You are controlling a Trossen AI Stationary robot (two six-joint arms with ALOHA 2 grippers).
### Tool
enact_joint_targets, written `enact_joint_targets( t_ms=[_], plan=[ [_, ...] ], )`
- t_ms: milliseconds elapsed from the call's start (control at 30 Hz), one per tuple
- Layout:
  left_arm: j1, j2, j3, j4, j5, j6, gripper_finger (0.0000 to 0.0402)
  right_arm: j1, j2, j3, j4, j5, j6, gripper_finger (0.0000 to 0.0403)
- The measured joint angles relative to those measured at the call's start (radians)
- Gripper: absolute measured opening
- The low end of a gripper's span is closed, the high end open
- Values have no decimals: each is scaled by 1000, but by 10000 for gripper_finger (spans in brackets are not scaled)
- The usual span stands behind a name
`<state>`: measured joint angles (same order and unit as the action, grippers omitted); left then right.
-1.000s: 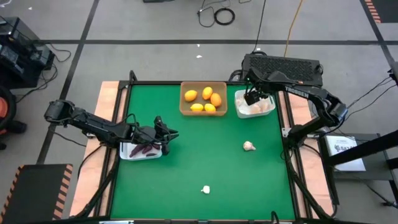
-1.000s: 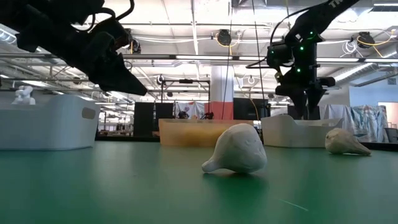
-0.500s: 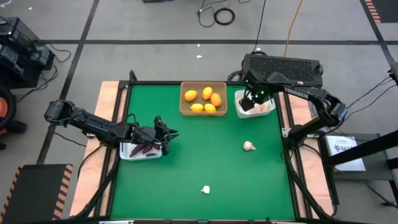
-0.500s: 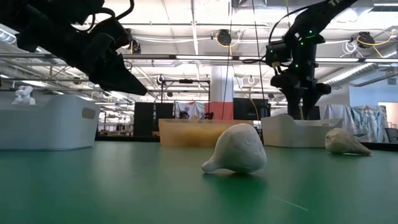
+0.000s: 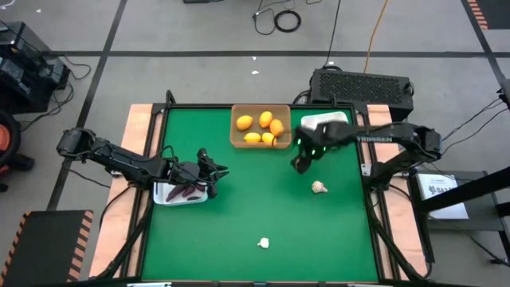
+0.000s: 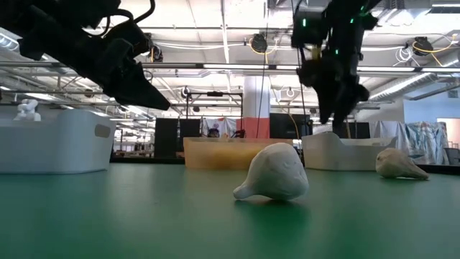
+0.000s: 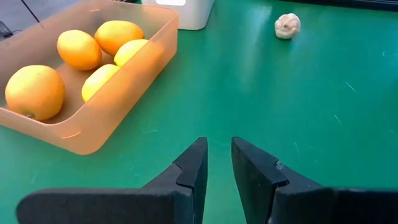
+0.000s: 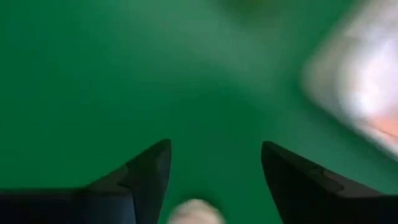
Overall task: Sort produce into baskets
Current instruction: Put the garlic into the right white bin
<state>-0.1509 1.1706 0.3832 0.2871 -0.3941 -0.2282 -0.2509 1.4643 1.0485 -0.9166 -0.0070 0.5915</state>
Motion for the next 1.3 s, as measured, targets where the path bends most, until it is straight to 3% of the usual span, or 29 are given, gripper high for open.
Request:
enact_joint_targets(
  t_ms=[267, 533, 700, 967, 1300],
  plan=[
    [0, 0, 0, 0, 0, 0, 80, 342, 0, 0, 291, -2, 3, 240],
    [0, 0, 0, 3, 0, 0, 80, 588, 46, 1, 548, 4, -289, 240],
    [0, 0, 0, 19, 12, -1, 80, 657, 144, 2, 689, 11, -390, 240],
    [0, 0, 0, 21, 20, -1, 80, 700, 317, 1, 873, 4, -418, 240],
    [0, 0, 0, 18, 23, -1, 80, 745, 407, 2, 1046, 5, -466, 240]
  ],
)
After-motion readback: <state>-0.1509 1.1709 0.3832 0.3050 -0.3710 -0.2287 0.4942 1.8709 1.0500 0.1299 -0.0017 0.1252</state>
